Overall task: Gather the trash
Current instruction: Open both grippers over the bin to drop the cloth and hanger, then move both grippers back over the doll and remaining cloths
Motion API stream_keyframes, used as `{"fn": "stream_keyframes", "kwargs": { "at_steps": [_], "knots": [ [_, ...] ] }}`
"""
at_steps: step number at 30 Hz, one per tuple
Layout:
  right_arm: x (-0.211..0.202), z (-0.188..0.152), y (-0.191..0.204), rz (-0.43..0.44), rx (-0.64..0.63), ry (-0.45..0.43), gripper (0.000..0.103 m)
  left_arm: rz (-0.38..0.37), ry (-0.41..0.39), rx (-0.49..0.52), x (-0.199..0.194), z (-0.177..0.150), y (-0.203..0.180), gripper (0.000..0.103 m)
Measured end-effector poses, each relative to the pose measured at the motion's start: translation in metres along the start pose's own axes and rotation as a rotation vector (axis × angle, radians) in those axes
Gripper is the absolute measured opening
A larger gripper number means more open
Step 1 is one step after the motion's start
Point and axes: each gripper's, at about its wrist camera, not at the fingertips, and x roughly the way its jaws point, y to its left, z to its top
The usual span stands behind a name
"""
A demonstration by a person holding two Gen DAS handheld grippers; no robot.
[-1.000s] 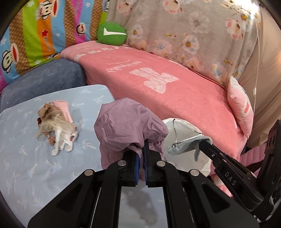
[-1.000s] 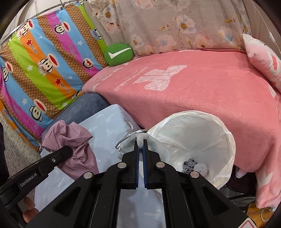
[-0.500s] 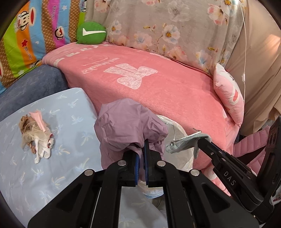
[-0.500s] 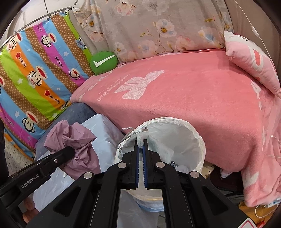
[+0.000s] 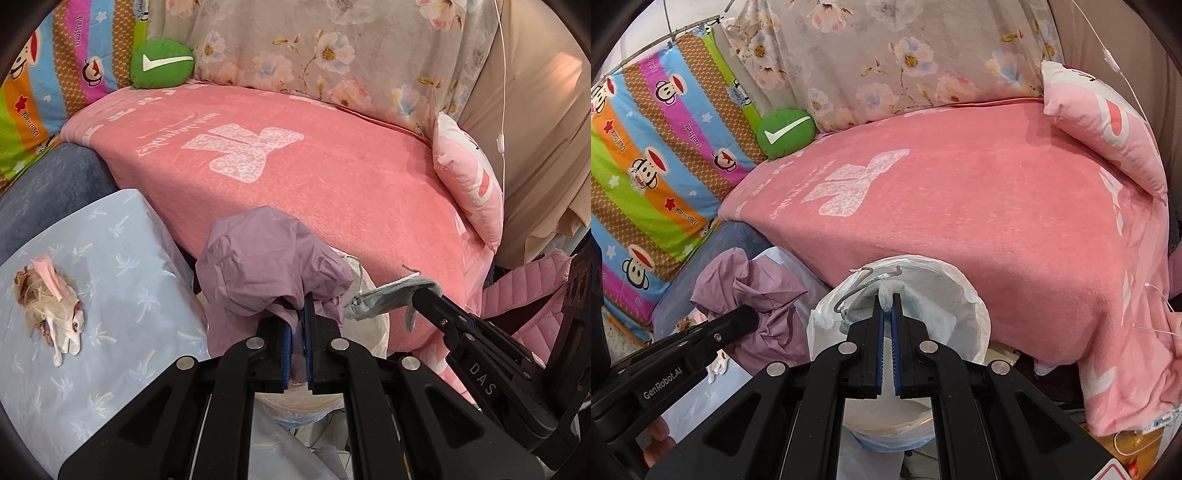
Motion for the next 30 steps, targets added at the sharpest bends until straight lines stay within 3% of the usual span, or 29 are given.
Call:
{"fn": "stream_keyframes", "kwargs": {
  "at_steps": [3,6,8,21,30],
  "knots": [
    [0.003,0.003,0.0,-0.006,0.002,0.007,0.004,0.002,0.023,-0.001,0.007,0.002,0.0,0.012],
    [0.006,0.006,0.002,-0.008,-0.001,0.014,0.006,0.011,0.014,-0.006,0.008,0.004,0.002,0.038],
    [0.009,0.008,0.003,-0.011,-0.004,0.017,0.01,0.027,-0.008,-0.008,0.006,0.006,0.003,0.061],
    [0.012,0.014,0.016,-0.007,-0.02,0.017,0.01,0.058,-0.021,-0.005,0.001,0.012,0.017,0.062],
    [0.019,0.006,0.037,0.01,-0.062,0.047,0.019,0.08,-0.012,-0.035,-0.004,0.006,0.04,0.062]
  ]
}}
